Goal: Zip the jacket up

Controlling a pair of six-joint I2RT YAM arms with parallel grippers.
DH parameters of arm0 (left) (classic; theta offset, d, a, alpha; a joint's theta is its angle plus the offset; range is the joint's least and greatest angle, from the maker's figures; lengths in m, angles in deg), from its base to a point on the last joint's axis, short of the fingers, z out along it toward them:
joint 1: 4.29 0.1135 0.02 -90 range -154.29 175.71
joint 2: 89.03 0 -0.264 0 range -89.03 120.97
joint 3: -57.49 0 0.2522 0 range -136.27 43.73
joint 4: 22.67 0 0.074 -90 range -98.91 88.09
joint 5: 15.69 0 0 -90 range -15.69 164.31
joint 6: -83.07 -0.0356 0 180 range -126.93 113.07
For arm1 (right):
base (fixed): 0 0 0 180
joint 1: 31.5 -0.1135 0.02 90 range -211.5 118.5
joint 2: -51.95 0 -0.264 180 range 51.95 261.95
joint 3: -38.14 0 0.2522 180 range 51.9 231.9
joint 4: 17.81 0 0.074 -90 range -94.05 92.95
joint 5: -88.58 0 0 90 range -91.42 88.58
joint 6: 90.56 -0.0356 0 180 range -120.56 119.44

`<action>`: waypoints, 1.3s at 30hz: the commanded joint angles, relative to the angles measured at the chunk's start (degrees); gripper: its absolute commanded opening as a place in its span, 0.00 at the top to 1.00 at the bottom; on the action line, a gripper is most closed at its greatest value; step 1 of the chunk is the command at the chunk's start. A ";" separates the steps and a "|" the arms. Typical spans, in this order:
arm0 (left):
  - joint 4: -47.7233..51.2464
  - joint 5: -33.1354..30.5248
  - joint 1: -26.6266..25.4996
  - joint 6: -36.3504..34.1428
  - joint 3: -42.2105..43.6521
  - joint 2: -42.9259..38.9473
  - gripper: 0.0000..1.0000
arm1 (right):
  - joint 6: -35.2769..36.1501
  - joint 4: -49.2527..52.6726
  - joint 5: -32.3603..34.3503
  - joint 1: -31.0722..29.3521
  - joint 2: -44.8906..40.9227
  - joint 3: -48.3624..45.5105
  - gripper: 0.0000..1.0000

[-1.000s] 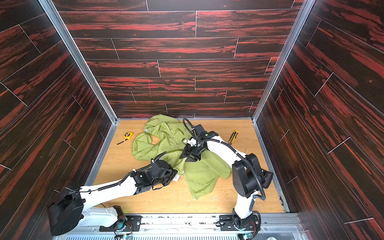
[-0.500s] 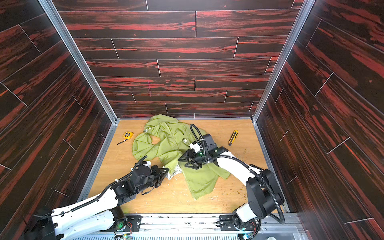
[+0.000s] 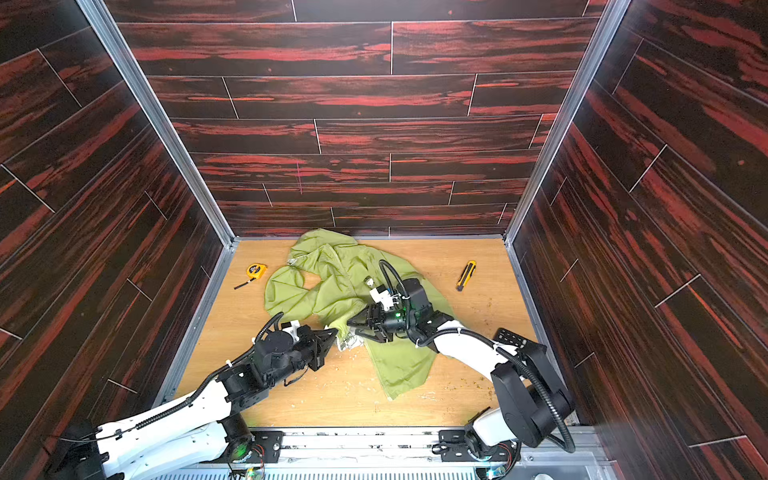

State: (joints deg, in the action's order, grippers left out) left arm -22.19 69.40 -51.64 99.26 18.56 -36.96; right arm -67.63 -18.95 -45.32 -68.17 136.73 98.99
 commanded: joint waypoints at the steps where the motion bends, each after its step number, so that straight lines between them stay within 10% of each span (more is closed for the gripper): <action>1: -3.81 -0.45 0.26 3.43 0.21 -0.16 1.00 | -2.82 -7.76 -0.58 -0.27 2.66 -1.03 0.45; 20: -8.08 0.34 0.24 5.97 -1.46 1.19 1.00 | -15.40 -33.82 -0.67 -2.24 10.55 -3.37 0.32; 39: -8.09 -0.78 0.30 6.01 -0.93 0.93 1.00 | -19.04 -39.45 0.56 -2.19 5.62 -7.42 0.44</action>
State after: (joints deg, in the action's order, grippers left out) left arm -28.68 69.38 -51.53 104.55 18.54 -35.47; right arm -86.29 -57.81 -45.34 -70.38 146.08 92.89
